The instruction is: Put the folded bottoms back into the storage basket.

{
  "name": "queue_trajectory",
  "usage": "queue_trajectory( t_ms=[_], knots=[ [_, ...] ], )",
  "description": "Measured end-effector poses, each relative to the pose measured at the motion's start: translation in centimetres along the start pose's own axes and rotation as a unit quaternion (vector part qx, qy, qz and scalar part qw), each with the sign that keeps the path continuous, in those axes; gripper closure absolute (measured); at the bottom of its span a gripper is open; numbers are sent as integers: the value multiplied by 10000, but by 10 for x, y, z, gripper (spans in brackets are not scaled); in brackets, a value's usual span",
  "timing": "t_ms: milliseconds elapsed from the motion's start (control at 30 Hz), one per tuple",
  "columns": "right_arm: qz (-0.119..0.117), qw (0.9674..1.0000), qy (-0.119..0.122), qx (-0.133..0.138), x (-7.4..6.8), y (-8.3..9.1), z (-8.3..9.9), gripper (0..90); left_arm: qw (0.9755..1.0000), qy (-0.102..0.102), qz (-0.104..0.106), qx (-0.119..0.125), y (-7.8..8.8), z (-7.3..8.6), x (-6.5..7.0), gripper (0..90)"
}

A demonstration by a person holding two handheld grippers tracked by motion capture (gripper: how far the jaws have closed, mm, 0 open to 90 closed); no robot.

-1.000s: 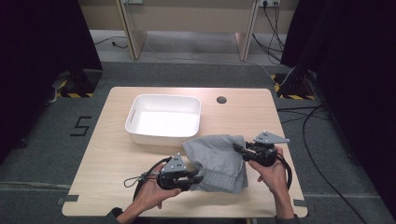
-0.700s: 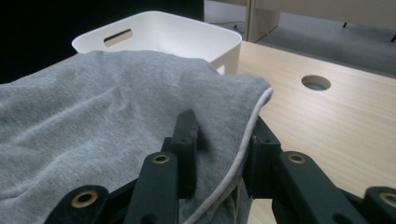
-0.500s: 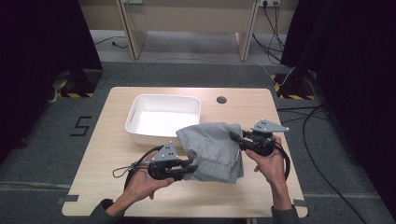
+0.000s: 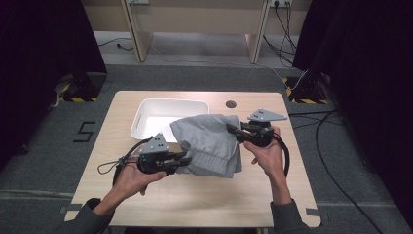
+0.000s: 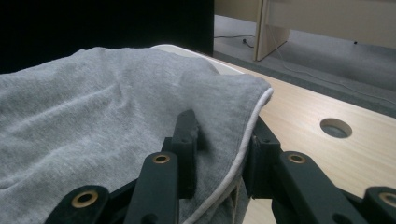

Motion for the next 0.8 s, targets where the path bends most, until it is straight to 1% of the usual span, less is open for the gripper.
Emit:
queue_trajectory(
  t_ms=[33, 67, 100, 133, 233, 267, 300, 333, 367, 400, 433, 467, 500, 567, 600, 633, 667, 733, 767, 800],
  knots=[
    [-20, 10000, 18, 4, -3, -6, -6, 707, 10000, -18, -30, 14, 7, -3, -5, 761],
    [-20, 10000, 18, 4, -3, -6, -6, 707, 10000, -18, -30, 14, 7, -3, -5, 761],
    [-37, 10000, 52, -12, -5, -11, -13, 707, 10000, -20, -64, 13, 10, -5, -7, 761],
    [-37, 10000, 52, -12, -5, -11, -13, 707, 9999, -14, -110, 18, 14, -6, -10, 761],
    [-69, 9999, 125, -10, -12, -23, -29, 708, 9997, 30, -217, 77, 26, -12, -20, 761],
    [-81, 9999, 119, -12, -14, -25, -32, 708, 9997, 30, -217, 77, 26, -12, -20, 761],
    [-81, 9999, 119, -12, -14, -25, -32, 708, 9997, 32, -244, 74, 29, -13, -23, 761],
    [-101, 9998, 147, -5, -16, -32, -40, 708, 9996, 53, -268, 86, 31, -13, -26, 761],
    [-101, 9998, 147, -5, -16, -32, -40, 708, 9995, 78, -291, 87, 33, -14, -30, 761],
    [-114, 9998, 154, -33, -18, -38, -46, 708, 9994, 104, -320, 95, 35, -14, -33, 761],
    [-130, 9998, 175, -21, -19, -42, -49, 709, 9992, 134, -380, 83, 39, -14, -39, 761],
    [-131, 9997, 183, -52, -19, -45, -52, 709, 9990, 155, -402, 91, 40, -15, -43, 761],
    [-131, 9997, 183, -52, -19, -45, -52, 709, 9990, 155, -402, 91, 40, -15, -43, 761],
    [-148, 9997, 193, -63, -21, -52, -57, 709, 9987, 224, -437, 111, 43, -15, -49, 761],
    [-164, 9996, 199, -87, -22, -59, -61, 709, 9986, 242, -446, 114, 45, -15, -53, 761],
    [-169, 9996, 205, -91, -23, -62, -63, 709, 9983, 280, -489, 135, 48, -16, -59, 761],
    [-169, 9996, 205, -91, -23, -62, -63, 709, 9983, 280, -489, 135, 48, -16, -59, 761],
    [-169, 9996, 205, -111, -24, -69, -67, 709, 9980, 304, -547, 117, 51, -17, -65, 761],
    [-192, 9995, 199, -122, -25, -77, -70, 709, 9978, 322, -570, 115, 52, -17, -68, 761],
    [-192, 9995, 199, -122, -25, -77, -70, 709, 9977, 334, -587, 100, 52, -17, -71, 761]
  ],
)
Point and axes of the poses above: each handheld gripper's, and its own axes: y roughly backward along the jaws, z roughly out of its underside, x roughly to its right, the point moved 5 cm from there along -y, roughly forward along the jaws, and after that the axes turned 11 degrees about z, right-handed, at the moved point
